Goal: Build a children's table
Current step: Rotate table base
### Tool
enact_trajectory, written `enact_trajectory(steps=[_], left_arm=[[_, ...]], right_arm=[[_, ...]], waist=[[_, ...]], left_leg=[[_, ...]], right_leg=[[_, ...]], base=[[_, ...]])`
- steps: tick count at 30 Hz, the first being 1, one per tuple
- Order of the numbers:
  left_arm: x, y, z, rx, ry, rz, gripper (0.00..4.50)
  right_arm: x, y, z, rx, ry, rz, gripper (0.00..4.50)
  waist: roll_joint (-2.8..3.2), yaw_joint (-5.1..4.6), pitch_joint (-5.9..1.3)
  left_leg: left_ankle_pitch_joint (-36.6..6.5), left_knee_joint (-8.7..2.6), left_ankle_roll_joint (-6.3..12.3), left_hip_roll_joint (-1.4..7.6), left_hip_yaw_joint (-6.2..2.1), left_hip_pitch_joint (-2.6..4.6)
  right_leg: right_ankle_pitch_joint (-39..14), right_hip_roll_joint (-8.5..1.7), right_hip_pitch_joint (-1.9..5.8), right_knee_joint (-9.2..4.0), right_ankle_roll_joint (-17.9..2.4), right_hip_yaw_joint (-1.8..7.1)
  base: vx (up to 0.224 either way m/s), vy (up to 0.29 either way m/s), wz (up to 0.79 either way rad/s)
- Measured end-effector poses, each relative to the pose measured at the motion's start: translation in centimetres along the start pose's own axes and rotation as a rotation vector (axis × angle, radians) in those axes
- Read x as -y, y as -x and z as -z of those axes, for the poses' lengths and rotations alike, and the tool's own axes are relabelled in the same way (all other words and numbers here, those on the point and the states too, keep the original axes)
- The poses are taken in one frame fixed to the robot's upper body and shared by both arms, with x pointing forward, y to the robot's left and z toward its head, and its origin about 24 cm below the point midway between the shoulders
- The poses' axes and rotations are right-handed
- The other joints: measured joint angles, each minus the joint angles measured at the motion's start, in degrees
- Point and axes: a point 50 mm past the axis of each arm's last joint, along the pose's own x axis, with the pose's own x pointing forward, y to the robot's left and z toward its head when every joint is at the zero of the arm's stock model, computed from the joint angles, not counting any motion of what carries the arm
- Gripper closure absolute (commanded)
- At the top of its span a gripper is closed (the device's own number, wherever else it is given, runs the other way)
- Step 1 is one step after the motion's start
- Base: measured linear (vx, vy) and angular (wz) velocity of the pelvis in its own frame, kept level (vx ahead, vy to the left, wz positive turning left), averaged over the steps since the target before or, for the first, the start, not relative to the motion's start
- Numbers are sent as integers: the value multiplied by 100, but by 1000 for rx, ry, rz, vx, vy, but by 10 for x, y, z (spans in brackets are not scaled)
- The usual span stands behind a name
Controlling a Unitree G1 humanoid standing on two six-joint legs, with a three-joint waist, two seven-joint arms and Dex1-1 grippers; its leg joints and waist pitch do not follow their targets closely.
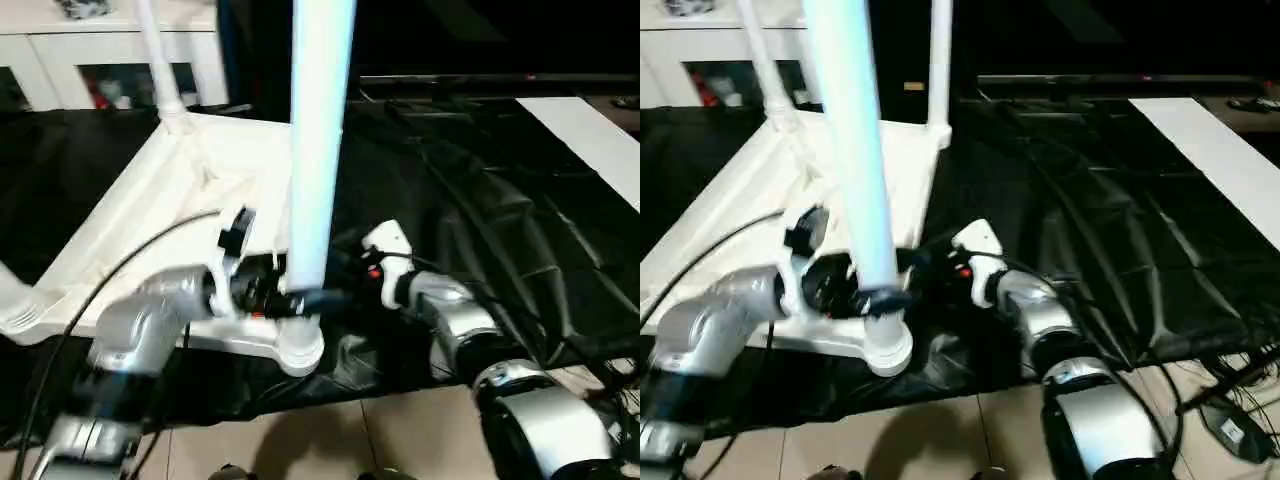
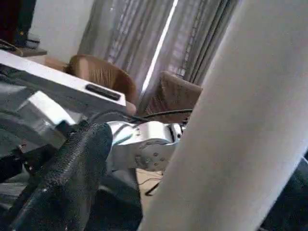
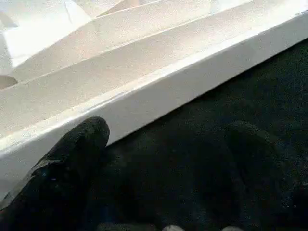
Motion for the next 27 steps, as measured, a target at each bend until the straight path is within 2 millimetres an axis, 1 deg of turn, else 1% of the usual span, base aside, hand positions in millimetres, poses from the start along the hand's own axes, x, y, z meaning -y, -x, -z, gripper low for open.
enact_trajectory(steps=[1, 3, 4, 5, 7, 9, 10, 11, 12, 15, 17, 18, 20, 22, 24, 27], left_arm=[[-1, -3, 0, -2, -6, 4, 0], [-6, -16, 0, 0, -23, 21, 0], [-10, -26, 0, -4, -41, 29, 0], [-13, -39, 0, -5, -68, 30, 0], [-15, -52, 0, -9, -95, 29, 0], [-19, -68, 1, 3, -118, 8, 0], [-22, -75, 1, 10, -125, -9, 0], [-24, -80, 2, 8, -139, -29, 0], [-26, -87, 3, 10, -159, -57, 0], [-32, -98, 3, 18, -219, -120, 0], [-34, -98, 4, 13, -230, -132, 0], [-35, -96, 5, 3, -243, -142, 0], [-36, -90, 5, -26, -268, -145, 0], [-36, -78, 8, -97, -293, -131, 0], [-37, -61, 16, -171, -305, -141, 0], [-38, -41, 25, -278, -328, -143, 0]], right_arm=[[1, 0, 0, 2, 3, 3, 7], [4, 5, -2, 15, 16, 24, 7], [9, 10, -1, 23, 21, 45, 7], [15, 17, -1, 30, 27, 68, 7], [20, 23, -6, 53, 42, 82, 7], [26, 33, -9, 72, 67, 88, 7], [30, 40, -9, 70, 77, 91, 7], [33, 46, -9, 68, 84, 95, 7], [37, 54, -8, 59, 100, 100, 7], [43, 73, -4, 27, 130, 102, 7], [44, 81, -1, 7, 137, 97, 7], [44, 89, 2, -11, 143, 91, 7], [42, 98, 5, -39, 152, 71, 7], [39, 106, 6, -65, 170, 46, 7], [38, 115, 8, -99, 181, 32, 7], [32, 120, 7, -123, 200, -1, 7]], waist=[[-3, 11, 2], [-12, 77, 5], [-12, 145, 6], [-11, 186, 7], [-4, 172, 8], [8, 167, 7], [16, 176, 11], [20, 160, 9], [36, 167, 8], [61, 145, 5], [86, 112, -5], [101, 107, -8], [107, 103, -8], [112, 106, -11], [115, 111, -13], [115, 147, -12]], left_leg=[[0, 1, 0, 0, 0, -3], [0, 6, 0, -2, 2, -7], [0, 10, 1, -4, 4, -11], [1, 12, 3, -4, 11, -12], [0, 22, 6, -8, 19, -12], [-4, 37, 12, -7, 13, -13], [-6, 41, 16, -7, 13, -16], [-7, 43, 18, -7, 13, -16], [-8, 50, 20, -6, 5, -21], [-13, 49, 27, -6, 4, -19], [-13, 48, 27, -6, 1, -15], [-13, 45, 27, -5, -2, -14], [-13, 40, 27, -3, -5, -15], [-13, 33, 27, 0, -7, -11], [-13, 31, 26, 0, -8, -11], [-13, 37, 26, -2, -8, -15]], right_leg=[[0, -1, -1, 0, 0, -2], [0, -6, 0, -1, 0, -4], [0, -10, 5, -5, 0, -5], [0, -17, 11, -7, 1, 0], [1, -21, 14, -8, 0, 11], [0, -20, 25, -14, 2, 6], [-1, -22, 28, -14, 4, 5], [0, -21, 27, -15, 3, 6], [-1, -20, 33, -18, 5, -1], [-1, -19, 35, -20, 7, -3], [-2, -15, 35, -20, 10, -2], [-4, -14, 34, -19, 15, -6], [-5, -10, 29, -17, 17, -10], [-9, -7, 28, -17, 24, -11], [-24, -7, 26, -17, 49, -11], [-26, -12, 24, -18, 52, -8]], base=[[0, 0, 0], [0, 0, 0], [0, 0, 0], [0, 0, 0], [0, 0, 0], [0, 0, 0], [0, 0, 0], [0, 0, 0], [0, 0, 0], [0, 0, 0], [0, 0, 0], [0, 0, 0], [0, 0, 0], [0, 0, 0], [0, 0, 0], [0, 0, 0]])
